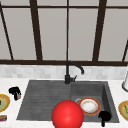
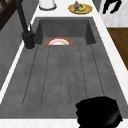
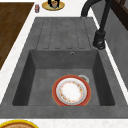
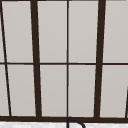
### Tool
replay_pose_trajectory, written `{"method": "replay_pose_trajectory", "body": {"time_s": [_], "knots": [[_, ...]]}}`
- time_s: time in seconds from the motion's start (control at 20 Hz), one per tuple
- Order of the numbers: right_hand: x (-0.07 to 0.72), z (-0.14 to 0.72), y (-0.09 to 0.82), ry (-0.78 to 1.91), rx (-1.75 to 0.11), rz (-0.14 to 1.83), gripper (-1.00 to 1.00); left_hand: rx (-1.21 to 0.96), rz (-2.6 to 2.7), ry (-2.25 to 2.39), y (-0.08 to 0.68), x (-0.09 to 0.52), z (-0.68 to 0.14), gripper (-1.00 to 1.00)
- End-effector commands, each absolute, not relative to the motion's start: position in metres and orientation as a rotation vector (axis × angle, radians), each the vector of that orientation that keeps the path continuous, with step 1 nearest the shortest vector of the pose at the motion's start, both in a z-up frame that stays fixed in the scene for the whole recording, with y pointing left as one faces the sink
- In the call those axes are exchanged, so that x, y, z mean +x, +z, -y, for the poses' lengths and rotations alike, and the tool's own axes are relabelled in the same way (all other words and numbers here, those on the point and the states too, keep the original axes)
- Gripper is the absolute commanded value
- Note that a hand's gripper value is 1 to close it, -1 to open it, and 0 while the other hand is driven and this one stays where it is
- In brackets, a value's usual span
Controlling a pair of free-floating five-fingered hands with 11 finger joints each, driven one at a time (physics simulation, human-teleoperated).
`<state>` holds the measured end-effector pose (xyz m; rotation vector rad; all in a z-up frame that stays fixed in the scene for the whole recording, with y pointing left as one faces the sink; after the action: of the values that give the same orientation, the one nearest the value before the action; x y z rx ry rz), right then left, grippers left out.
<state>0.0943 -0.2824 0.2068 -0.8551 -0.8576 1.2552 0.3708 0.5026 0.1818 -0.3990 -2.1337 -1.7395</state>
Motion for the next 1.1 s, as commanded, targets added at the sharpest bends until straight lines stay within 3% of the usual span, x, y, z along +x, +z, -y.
{"method": "replay_pose_trajectory", "body": {"time_s": [0.0, 1.05], "knots": [[0.094, 0.282, 0.207, 1.255, -0.855, 0.858, 0.00, -0.384, 2.137, -1.738, 0.199, 0.371, -0.484, 1.00], [0.094, 0.282, 0.207, 1.255, -0.855, 0.858, 0.00, -0.339, 2.114, -1.804, 0.240, 0.371, -0.329, 1.00]]}}
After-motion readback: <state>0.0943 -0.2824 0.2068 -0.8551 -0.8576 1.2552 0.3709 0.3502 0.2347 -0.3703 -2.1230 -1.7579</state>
